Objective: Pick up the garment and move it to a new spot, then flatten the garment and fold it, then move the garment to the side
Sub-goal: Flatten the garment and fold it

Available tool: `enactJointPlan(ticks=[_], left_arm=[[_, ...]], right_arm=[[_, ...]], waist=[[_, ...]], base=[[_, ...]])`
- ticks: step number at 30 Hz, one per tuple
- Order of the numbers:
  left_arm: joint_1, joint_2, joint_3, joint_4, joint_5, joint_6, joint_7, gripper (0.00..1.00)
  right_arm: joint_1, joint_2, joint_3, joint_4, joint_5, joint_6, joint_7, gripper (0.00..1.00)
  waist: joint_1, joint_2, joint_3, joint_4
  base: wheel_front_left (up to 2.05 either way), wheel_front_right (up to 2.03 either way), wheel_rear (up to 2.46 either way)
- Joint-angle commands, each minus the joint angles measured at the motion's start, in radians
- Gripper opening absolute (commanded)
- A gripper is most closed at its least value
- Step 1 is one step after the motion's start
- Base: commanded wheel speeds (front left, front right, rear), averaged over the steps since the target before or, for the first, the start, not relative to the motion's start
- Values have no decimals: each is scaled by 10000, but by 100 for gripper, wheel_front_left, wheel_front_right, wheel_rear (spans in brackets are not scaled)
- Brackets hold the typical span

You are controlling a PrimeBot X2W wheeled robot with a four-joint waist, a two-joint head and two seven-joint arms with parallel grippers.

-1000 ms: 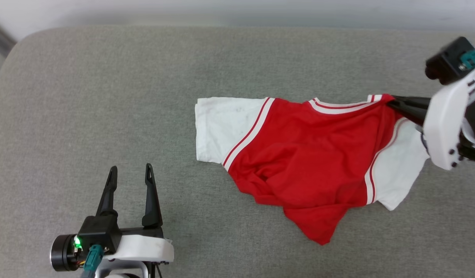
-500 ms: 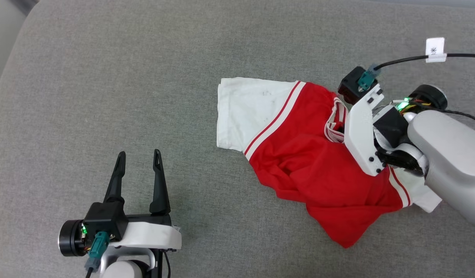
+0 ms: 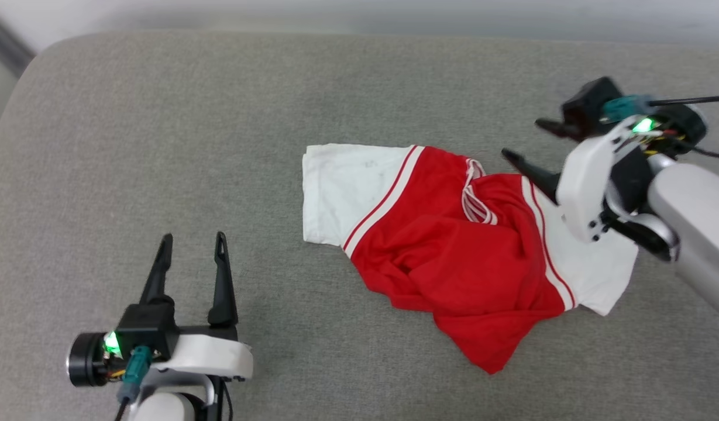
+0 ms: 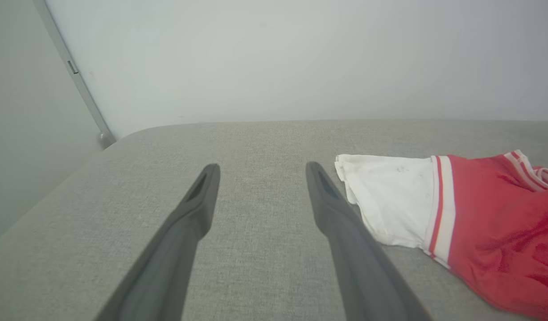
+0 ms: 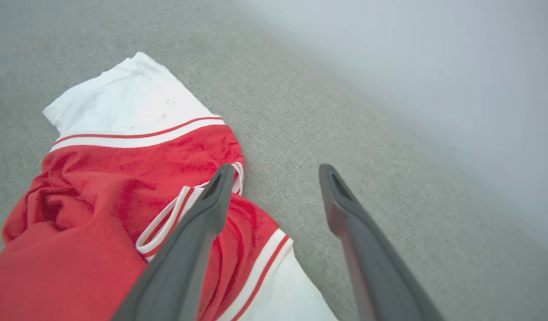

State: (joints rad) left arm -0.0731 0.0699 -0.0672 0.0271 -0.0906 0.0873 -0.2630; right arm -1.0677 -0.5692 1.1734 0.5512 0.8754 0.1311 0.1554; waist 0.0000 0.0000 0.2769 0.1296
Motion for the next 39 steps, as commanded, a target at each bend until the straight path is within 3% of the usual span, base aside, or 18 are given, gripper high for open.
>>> enactJointPlan(ticks=[1,7,11,16,21,29,39], left_arm=[[-236,128,70,31,75,-82,-25,100],[-888,639,404,148,-61,-646,-25,100],[-1513,1100,439,354,-24,-1083,-25,100],[-2723,1682,289,615,-9,-1513,571,100],[-4010,2233,-41,1014,-97,-1861,1462,100],[-6264,3266,-1115,1982,-982,-2145,3493,100],[-8739,5301,-4937,2699,-5094,-2160,8190,100]], right_arm=[[61,-156,-150,-36,-163,-5,-511,100],[840,-382,-1985,216,-1200,-7,-3609,100],[1764,-89,-4150,75,-2228,-7,-4183,100],[4031,895,-8180,-2702,-4880,-7,-4195,100],[6363,2435,-10485,-5305,-6589,-7,-4201,100],[8262,3652,-11542,-7029,-7545,-7,-4203,100],[8484,4012,-11516,-7390,-8088,-7,-4204,100]], waist=[[0,0,-282,-274],[0,0,-559,-746],[0,0,-568,-995],[0,0,-371,-1233],[0,0,-104,-1392],[0,0,439,-1625],[0,0,1353,-2062]], base=[[0,0,0],[0,0,0],[0,0,0],[0,0,0],[0,0,0],[0,0,0],[0,0,0]])
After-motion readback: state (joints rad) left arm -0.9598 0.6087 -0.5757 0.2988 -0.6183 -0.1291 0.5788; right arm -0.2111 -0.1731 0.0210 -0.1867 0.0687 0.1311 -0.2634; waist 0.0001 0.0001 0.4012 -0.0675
